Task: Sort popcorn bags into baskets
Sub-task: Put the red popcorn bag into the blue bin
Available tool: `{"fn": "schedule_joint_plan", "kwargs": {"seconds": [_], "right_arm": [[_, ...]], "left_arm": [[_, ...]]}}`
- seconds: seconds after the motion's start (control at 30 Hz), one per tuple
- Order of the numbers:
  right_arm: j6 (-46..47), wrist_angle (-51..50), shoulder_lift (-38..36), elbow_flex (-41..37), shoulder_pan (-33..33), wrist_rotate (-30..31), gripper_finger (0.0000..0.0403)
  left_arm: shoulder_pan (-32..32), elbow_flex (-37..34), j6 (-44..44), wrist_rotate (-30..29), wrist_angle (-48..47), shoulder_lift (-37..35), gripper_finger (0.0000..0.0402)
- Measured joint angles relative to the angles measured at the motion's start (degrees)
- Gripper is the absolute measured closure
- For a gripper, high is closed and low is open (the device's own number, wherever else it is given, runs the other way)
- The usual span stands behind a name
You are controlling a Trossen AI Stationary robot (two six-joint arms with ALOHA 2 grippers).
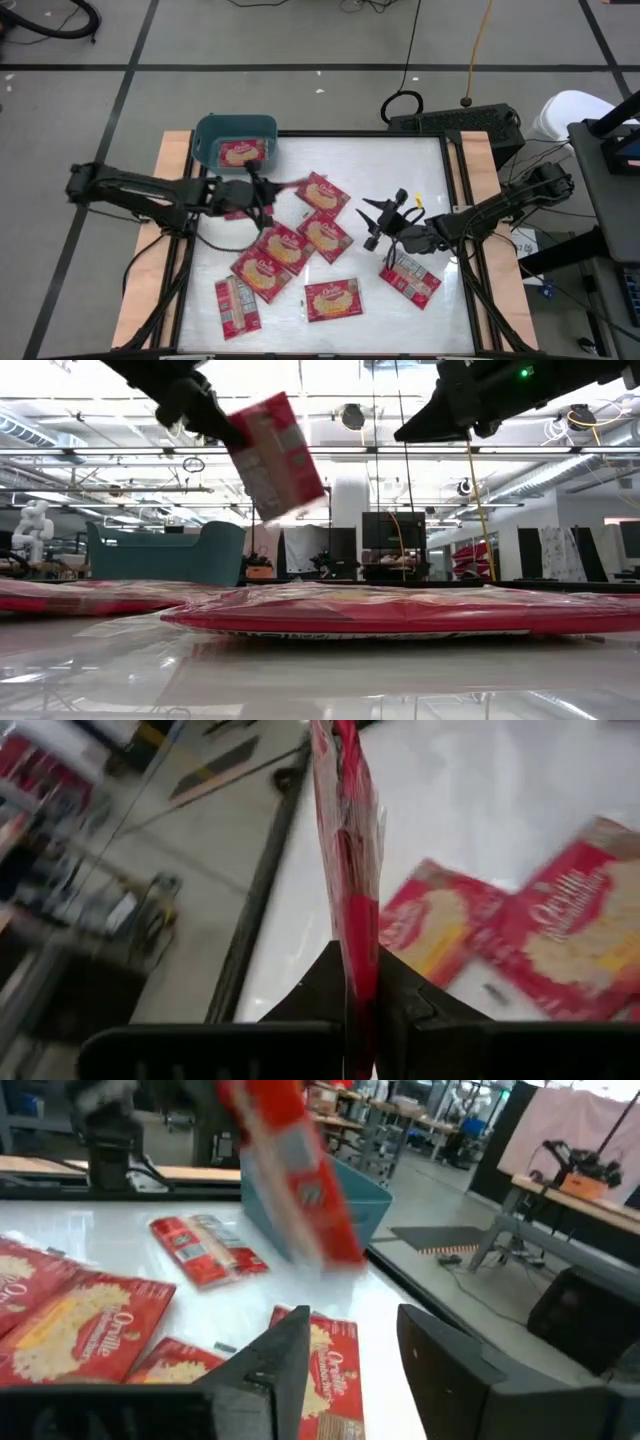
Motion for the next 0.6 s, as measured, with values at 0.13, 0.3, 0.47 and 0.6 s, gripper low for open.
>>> {"fn": "schedule_joint_plan", "kwargs": {"seconds": [0.13, 0.3, 0.47, 0.6], "right_arm": [[3.27, -1.73, 0.19, -0.01, 0.02, -0.33, 0.025], [4.93, -2.58, 0.26, -0.01, 0.41, -2.03, 0.025], [4.96, -2.67, 0.26, -0.01, 1.15, -3.59, 0.025], [4.96, -2.9, 0.26, -0.01, 1.94, -3.55, 0.025]], "left_arm": [[1.31, 3.92, -5.83, -4.77, -10.03, -4.18, 0.0384], [3.79, 11.37, -11.59, -10.63, -22.13, -4.2, 0.0384], [7.44, 17.81, -17.54, -15.37, -32.4, -2.0, 0.0384], [11.43, 20.69, -23.23, -16.25, -38.48, 0.46, 0.0384]]}}
